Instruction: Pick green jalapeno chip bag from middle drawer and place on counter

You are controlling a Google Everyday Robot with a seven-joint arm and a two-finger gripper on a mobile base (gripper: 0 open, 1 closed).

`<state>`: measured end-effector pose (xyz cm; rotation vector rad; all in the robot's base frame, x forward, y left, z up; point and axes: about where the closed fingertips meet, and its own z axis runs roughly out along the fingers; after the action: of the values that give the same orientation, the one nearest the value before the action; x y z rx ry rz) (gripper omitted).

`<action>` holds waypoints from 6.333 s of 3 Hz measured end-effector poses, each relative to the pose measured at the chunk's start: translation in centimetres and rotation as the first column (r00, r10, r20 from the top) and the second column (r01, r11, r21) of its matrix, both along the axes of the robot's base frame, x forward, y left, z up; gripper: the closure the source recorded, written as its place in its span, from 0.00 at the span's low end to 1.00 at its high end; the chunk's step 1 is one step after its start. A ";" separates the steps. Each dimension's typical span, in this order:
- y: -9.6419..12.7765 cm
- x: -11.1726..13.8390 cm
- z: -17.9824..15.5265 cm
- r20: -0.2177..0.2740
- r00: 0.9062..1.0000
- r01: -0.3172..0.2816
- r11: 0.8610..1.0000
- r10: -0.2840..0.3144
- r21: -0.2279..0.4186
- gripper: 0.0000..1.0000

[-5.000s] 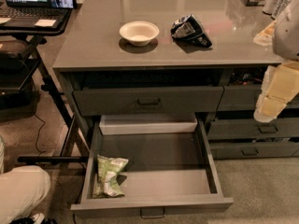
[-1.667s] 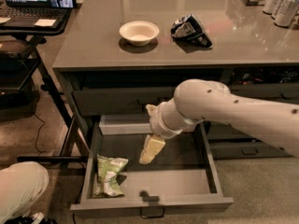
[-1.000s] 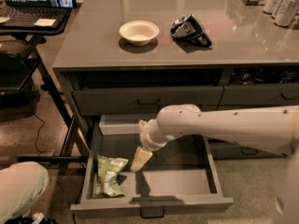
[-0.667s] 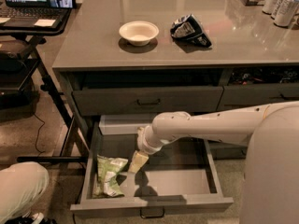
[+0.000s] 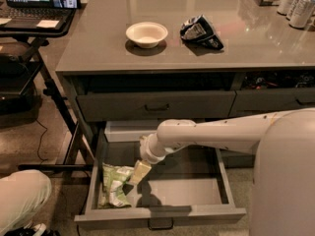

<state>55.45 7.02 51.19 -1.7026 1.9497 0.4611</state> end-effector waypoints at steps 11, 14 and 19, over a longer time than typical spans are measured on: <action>6.8 -4.3 -11.4 -0.316 0.949 0.031 0.985 0.025 0.169 1.00; -2.7 -2.7 6.0 -0.017 0.999 0.037 0.998 -0.036 0.041 1.00; -0.1 0.0 23.3 0.244 0.966 -0.057 0.993 0.080 -0.103 1.00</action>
Offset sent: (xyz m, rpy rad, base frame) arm -0.0250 0.0651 -0.0720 0.1201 0.2133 -0.0485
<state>55.42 6.89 74.45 -1.7964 1.7614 0.1709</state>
